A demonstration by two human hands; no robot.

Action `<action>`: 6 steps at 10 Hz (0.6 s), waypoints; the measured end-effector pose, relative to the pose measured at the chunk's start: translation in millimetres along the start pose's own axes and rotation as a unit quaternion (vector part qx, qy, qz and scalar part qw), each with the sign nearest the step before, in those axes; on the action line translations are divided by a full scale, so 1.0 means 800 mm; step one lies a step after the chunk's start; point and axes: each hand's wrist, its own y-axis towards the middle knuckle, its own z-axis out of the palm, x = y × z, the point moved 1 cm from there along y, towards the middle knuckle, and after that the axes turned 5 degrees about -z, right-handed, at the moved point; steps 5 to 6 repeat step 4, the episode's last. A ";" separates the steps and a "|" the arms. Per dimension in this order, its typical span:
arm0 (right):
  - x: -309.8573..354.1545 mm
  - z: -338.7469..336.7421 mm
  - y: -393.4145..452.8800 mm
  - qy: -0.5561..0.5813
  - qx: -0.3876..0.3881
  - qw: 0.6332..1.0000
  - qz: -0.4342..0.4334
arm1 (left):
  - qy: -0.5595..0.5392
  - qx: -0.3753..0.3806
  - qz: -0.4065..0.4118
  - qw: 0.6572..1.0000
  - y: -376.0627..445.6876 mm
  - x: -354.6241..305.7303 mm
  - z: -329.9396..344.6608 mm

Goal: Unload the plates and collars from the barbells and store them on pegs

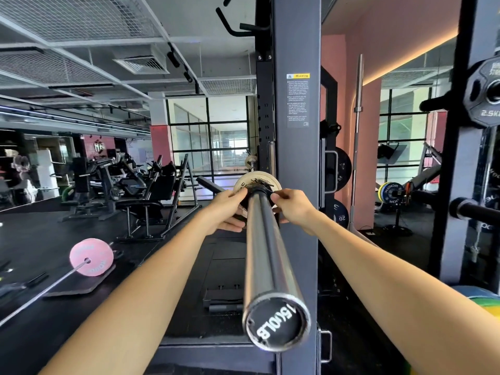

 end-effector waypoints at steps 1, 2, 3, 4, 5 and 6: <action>0.010 -0.005 -0.018 -0.005 0.015 1.000 0.006 | -0.004 -0.011 -0.009 1.000 -0.017 0.005 -0.011; 0.033 -0.022 -0.046 -0.011 0.009 1.000 0.001 | -0.033 -0.051 -0.011 0.998 -0.053 0.000 -0.026; 0.058 -0.037 -0.061 -0.005 -0.018 1.000 0.005 | -0.040 -0.082 -0.012 0.996 -0.073 -0.016 -0.040; 0.096 -0.061 -0.081 -0.003 -0.054 0.998 0.011 | -0.049 -0.097 -0.007 0.994 -0.100 -0.042 -0.058; 0.096 -0.061 -0.081 -0.003 -0.054 0.998 0.011 | -0.049 -0.097 -0.007 0.994 -0.100 -0.042 -0.058; 0.096 -0.061 -0.081 -0.003 -0.054 0.998 0.011 | -0.049 -0.097 -0.007 0.994 -0.100 -0.042 -0.058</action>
